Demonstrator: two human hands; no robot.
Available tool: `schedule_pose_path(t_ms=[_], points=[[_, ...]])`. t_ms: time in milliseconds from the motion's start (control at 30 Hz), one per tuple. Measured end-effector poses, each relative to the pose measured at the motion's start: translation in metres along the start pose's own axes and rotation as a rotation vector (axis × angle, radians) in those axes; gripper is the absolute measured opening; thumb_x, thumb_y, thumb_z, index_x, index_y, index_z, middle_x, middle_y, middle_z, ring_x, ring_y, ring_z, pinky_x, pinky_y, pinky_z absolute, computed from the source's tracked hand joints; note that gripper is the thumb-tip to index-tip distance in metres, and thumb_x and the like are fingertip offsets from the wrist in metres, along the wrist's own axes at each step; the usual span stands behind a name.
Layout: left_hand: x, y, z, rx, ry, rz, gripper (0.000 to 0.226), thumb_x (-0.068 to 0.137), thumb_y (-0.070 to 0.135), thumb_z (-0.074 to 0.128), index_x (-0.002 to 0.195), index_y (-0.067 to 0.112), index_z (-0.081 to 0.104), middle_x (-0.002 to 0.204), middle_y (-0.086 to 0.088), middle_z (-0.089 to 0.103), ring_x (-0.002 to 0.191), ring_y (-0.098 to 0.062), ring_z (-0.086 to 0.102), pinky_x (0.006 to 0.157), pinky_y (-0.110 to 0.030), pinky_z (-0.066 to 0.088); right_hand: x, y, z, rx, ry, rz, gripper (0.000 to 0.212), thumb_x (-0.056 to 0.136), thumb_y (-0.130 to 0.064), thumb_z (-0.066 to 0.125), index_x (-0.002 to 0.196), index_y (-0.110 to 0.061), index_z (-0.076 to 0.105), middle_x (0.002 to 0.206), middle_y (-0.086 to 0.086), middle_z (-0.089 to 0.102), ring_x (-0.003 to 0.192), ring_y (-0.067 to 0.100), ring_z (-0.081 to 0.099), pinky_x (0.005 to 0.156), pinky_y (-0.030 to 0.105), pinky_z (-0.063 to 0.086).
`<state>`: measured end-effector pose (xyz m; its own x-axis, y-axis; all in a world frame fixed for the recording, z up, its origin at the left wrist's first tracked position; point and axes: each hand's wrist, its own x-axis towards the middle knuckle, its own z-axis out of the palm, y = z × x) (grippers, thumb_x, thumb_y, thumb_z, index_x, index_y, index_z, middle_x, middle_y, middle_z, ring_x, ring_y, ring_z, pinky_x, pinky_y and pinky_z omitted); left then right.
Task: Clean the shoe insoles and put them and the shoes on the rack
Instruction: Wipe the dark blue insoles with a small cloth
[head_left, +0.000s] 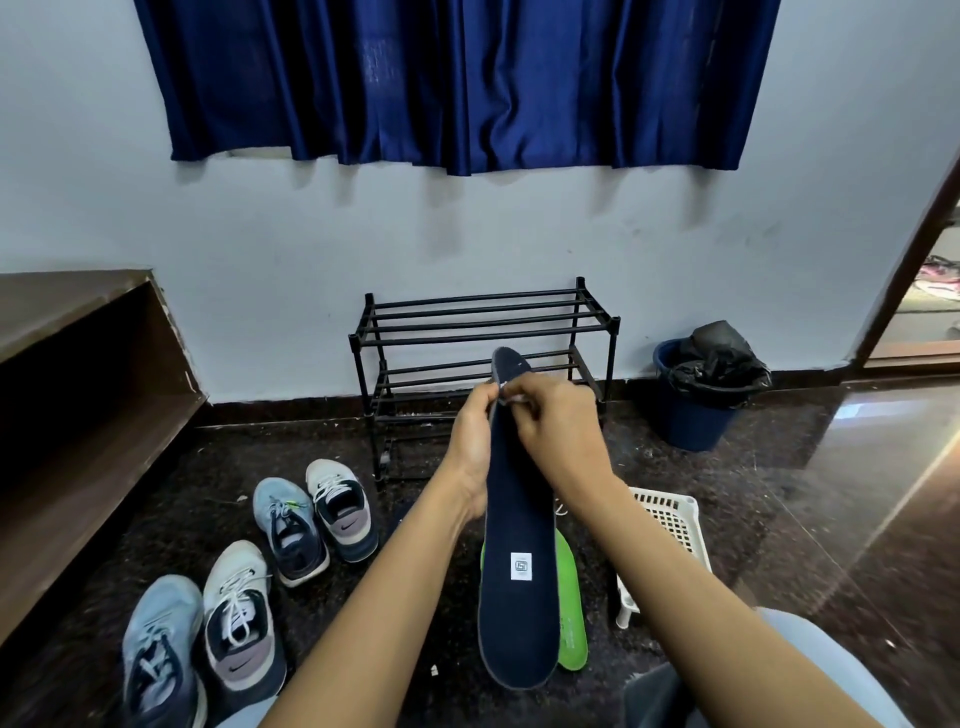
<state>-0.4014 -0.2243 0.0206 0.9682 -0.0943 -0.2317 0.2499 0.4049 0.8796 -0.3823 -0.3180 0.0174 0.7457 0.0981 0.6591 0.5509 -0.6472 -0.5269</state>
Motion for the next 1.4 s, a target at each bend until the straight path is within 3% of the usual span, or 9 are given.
schedule_pose_path(t_ms=[100,267,533,800,1067,1267,1400], points=[[-0.003,0.0,0.002,0.008,-0.002,-0.004,0.047,0.096,0.043,0.037,0.07,0.014,0.063,0.058,-0.004,0.06,0.051,-0.018,0.058,0.051,-0.025,0.043,0.005,0.003,-0.001,-0.008,0.017,0.005,0.023,0.077,0.004,0.058,0.088,-0.01,0.073,0.085,0.004,0.073,0.081,0.023,0.067,0.079,0.036,0.053],[-0.006,-0.005,0.011,-0.019,-0.03,0.004,0.042,0.092,0.042,0.041,0.075,0.009,0.061,0.069,-0.01,0.052,0.059,-0.021,0.049,0.057,-0.032,0.037,0.021,0.015,-0.016,0.009,0.103,0.191,0.02,0.082,0.0,0.058,0.088,-0.012,0.073,0.086,0.002,0.073,0.082,0.019,0.067,0.082,0.031,0.051],[-0.002,-0.003,0.0,0.06,0.015,-0.014,0.053,0.093,0.048,0.036,0.062,0.015,0.062,0.055,-0.005,0.055,0.05,-0.02,0.052,0.048,-0.025,0.04,-0.002,0.001,-0.001,0.01,-0.024,0.075,0.021,0.078,0.001,0.061,0.088,-0.013,0.074,0.085,0.003,0.073,0.081,0.021,0.067,0.081,0.034,0.052],[-0.003,-0.009,0.013,-0.022,-0.047,0.007,0.044,0.094,0.04,0.037,0.076,0.007,0.059,0.066,-0.01,0.051,0.055,-0.02,0.049,0.054,-0.031,0.038,0.021,0.02,-0.017,0.044,0.103,0.257,0.02,0.081,-0.002,0.059,0.086,-0.014,0.073,0.085,0.001,0.073,0.081,0.018,0.067,0.082,0.034,0.052],[-0.001,-0.007,0.002,0.061,0.017,-0.014,0.05,0.093,0.047,0.037,0.065,0.014,0.063,0.056,-0.005,0.056,0.048,-0.019,0.053,0.046,-0.023,0.042,0.001,0.002,-0.002,0.037,-0.026,0.156,0.023,0.079,0.001,0.059,0.088,-0.013,0.074,0.086,0.002,0.073,0.084,0.019,0.067,0.086,0.032,0.05],[-0.003,-0.01,0.01,0.025,-0.027,-0.001,0.047,0.093,0.042,0.039,0.076,0.006,0.062,0.067,-0.013,0.055,0.056,-0.022,0.05,0.055,-0.032,0.039,0.02,0.018,-0.02,0.028,0.083,0.259,0.021,0.08,-0.002,0.059,0.087,-0.015,0.074,0.086,-0.001,0.073,0.084,0.017,0.067,0.086,0.028,0.049],[-0.002,-0.011,0.008,0.059,-0.007,-0.013,0.049,0.093,0.044,0.04,0.07,0.008,0.064,0.063,-0.011,0.056,0.052,-0.021,0.052,0.054,-0.03,0.04,0.013,0.013,-0.016,0.013,0.044,0.231,0.021,0.081,-0.002,0.059,0.09,-0.013,0.074,0.089,0.001,0.073,0.084,0.017,0.067,0.084,0.028,0.05]])
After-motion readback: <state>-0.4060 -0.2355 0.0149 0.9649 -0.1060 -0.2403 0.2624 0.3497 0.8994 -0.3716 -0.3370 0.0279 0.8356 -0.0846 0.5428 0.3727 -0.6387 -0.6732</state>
